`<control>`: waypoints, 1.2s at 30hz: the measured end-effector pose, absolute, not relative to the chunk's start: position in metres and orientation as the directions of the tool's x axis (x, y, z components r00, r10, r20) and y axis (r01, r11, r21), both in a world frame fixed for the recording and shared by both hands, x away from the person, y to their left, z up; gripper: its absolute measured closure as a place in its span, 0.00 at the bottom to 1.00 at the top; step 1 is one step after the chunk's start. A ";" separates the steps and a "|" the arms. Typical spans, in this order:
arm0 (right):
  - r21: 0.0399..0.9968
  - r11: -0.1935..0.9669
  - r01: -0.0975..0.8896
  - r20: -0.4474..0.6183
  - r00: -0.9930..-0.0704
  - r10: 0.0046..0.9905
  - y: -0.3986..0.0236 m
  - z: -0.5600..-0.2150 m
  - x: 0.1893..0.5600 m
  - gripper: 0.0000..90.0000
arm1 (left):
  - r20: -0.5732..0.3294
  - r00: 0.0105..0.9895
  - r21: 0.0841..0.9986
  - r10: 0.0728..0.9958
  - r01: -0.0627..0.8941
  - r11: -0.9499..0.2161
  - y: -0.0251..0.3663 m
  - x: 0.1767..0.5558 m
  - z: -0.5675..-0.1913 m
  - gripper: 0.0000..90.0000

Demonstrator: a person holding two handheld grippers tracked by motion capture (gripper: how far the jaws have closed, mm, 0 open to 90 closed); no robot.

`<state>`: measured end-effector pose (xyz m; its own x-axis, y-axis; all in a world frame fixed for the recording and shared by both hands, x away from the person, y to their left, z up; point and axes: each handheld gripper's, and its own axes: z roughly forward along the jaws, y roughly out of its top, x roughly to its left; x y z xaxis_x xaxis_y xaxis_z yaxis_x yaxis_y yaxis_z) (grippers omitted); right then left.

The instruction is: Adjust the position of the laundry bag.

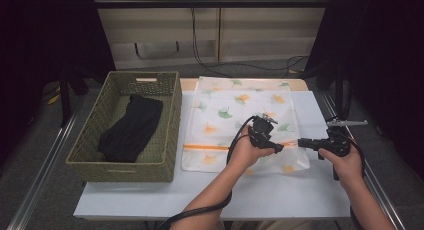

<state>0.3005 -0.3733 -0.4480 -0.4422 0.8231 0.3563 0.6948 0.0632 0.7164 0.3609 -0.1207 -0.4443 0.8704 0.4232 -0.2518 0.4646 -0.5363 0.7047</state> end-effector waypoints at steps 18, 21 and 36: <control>0.723 0.052 0.689 0.373 -0.452 0.810 -0.371 -0.446 0.301 0.96 | -0.222 0.896 0.709 0.386 0.420 -0.566 -0.135 0.359 -0.445 0.60; 0.721 0.050 0.691 0.377 -0.452 0.808 -0.370 -0.446 0.301 0.96 | -0.221 0.898 0.709 0.380 0.416 -0.569 -0.136 0.359 -0.446 0.62; 0.722 0.052 0.690 0.377 -0.455 0.807 -0.368 -0.445 0.301 0.96 | -0.178 0.922 0.708 0.343 0.362 -0.606 -0.143 0.355 -0.446 0.79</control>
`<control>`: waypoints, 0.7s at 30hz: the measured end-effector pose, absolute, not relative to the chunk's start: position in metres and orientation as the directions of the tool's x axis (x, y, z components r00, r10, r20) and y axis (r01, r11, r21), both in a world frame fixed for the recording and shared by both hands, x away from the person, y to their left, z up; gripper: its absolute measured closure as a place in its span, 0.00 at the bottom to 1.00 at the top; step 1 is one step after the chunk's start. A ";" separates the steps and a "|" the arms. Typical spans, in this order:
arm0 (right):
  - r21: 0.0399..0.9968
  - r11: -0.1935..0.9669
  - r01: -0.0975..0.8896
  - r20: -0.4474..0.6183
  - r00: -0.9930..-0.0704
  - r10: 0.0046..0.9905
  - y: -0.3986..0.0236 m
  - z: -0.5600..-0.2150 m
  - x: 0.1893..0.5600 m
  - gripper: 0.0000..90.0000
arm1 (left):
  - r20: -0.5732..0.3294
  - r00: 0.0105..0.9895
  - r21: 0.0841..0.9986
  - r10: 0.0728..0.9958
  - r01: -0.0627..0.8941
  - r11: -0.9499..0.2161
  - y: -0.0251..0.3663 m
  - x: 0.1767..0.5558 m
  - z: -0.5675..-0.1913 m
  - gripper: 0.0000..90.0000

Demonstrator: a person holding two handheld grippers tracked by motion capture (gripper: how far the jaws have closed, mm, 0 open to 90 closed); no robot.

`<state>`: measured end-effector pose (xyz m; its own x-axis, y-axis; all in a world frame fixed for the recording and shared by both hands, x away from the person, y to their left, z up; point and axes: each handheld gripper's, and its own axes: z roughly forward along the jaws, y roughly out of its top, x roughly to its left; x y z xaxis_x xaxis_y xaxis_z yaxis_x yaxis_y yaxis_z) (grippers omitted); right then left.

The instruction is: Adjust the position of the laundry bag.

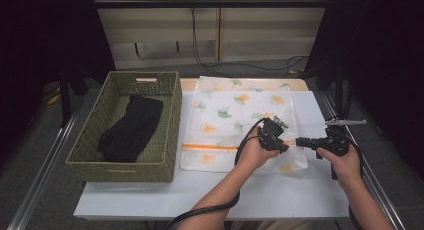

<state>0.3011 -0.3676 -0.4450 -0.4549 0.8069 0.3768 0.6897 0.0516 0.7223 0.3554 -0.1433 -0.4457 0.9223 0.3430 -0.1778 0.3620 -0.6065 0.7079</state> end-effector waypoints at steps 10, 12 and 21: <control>0.725 0.048 0.687 0.380 -0.457 0.804 -0.366 -0.445 0.302 0.96 | -0.190 0.924 0.723 0.332 0.360 -0.589 -0.145 0.354 -0.444 0.92; 0.726 0.048 0.686 0.380 -0.458 0.804 -0.366 -0.445 0.302 0.96 | -0.192 0.925 0.728 0.328 0.358 -0.585 -0.145 0.354 -0.445 0.93; 0.724 0.046 0.688 0.387 -0.461 0.799 -0.365 -0.445 0.302 0.96 | -0.208 0.919 0.733 0.335 0.373 -0.569 -0.148 0.353 -0.449 0.97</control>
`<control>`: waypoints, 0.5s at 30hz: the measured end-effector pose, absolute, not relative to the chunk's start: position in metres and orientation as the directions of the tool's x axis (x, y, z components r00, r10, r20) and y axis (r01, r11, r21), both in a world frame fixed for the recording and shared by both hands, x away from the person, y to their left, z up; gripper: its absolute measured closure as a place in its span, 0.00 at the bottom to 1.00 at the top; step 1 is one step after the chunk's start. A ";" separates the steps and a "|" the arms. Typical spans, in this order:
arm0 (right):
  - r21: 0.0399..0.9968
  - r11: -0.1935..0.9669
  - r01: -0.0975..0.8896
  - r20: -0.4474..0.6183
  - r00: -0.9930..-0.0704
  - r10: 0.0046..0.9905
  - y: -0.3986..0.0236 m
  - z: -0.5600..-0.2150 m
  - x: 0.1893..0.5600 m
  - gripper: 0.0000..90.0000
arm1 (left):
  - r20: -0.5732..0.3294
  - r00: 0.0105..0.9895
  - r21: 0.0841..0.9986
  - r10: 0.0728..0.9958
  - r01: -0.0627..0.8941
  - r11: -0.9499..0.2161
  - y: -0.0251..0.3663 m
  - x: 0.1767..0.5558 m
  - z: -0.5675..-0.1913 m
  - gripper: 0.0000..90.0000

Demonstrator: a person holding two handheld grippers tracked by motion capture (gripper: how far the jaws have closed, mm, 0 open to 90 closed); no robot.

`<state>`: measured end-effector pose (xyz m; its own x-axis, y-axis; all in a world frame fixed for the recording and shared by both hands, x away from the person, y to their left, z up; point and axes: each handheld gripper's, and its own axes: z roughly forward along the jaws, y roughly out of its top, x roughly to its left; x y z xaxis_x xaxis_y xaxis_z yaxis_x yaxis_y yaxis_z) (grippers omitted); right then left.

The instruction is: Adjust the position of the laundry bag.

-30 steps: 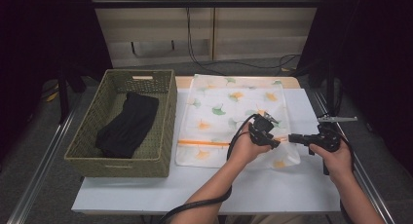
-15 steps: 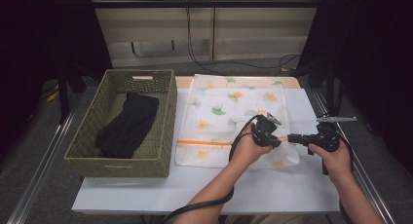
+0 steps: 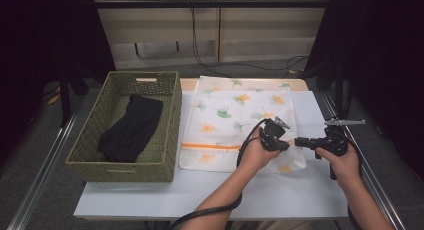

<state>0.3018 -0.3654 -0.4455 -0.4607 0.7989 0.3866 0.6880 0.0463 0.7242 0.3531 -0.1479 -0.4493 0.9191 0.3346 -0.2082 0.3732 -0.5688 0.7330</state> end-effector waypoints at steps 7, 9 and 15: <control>0.724 0.042 0.688 0.391 -0.460 0.798 -0.366 -0.445 0.302 0.96 | -0.230 0.913 0.742 0.338 0.389 -0.547 -0.151 0.352 -0.451 0.95; 0.724 0.037 0.689 0.393 -0.456 0.799 -0.365 -0.445 0.302 0.96 | -0.226 0.912 0.738 0.343 0.390 -0.550 -0.150 0.351 -0.451 0.95; 0.725 0.041 0.688 0.389 -0.458 0.799 -0.365 -0.446 0.302 0.96 | -0.243 0.903 0.741 0.353 0.408 -0.533 -0.151 0.351 -0.452 0.85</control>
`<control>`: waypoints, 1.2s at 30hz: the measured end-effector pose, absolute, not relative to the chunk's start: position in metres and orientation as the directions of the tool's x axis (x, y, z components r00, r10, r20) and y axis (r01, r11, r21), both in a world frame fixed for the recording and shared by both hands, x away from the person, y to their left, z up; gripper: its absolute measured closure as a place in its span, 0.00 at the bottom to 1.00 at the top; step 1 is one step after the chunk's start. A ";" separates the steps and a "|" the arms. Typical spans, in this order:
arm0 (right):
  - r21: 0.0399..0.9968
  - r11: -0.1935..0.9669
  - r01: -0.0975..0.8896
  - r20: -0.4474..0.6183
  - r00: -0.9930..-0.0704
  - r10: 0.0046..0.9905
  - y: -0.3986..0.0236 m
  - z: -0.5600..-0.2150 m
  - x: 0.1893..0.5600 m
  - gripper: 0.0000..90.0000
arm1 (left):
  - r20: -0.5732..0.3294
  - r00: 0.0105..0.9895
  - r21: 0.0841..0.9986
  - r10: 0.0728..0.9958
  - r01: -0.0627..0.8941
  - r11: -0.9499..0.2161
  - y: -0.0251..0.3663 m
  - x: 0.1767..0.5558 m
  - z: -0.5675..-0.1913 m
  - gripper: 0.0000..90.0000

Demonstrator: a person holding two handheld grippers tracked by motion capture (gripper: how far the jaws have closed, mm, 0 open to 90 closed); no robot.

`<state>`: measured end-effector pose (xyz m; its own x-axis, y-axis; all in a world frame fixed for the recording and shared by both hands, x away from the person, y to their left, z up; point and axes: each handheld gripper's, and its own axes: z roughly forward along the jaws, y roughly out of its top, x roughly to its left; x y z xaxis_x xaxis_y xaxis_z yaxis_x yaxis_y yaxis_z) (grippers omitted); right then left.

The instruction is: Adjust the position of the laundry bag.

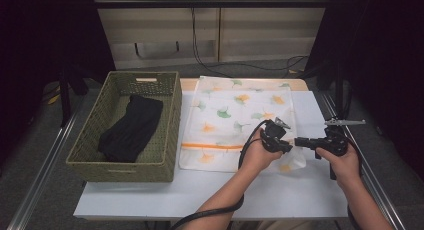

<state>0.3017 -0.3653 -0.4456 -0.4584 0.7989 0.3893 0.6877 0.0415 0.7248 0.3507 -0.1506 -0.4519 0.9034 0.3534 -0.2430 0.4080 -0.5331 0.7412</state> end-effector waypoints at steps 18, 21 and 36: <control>0.723 0.026 0.691 0.404 -0.453 0.795 -0.366 -0.445 0.302 0.96 | -0.250 0.892 0.739 0.377 0.427 -0.520 -0.151 0.352 -0.451 0.99; 0.725 0.029 0.689 0.403 -0.457 0.793 -0.366 -0.445 0.302 0.96 | -0.247 0.891 0.734 0.380 0.428 -0.527 -0.151 0.351 -0.450 0.99; 0.725 0.006 0.689 0.422 -0.451 0.787 -0.365 -0.445 0.301 0.96 | -0.272 0.861 0.728 0.430 0.476 -0.493 -0.152 0.349 -0.449 1.00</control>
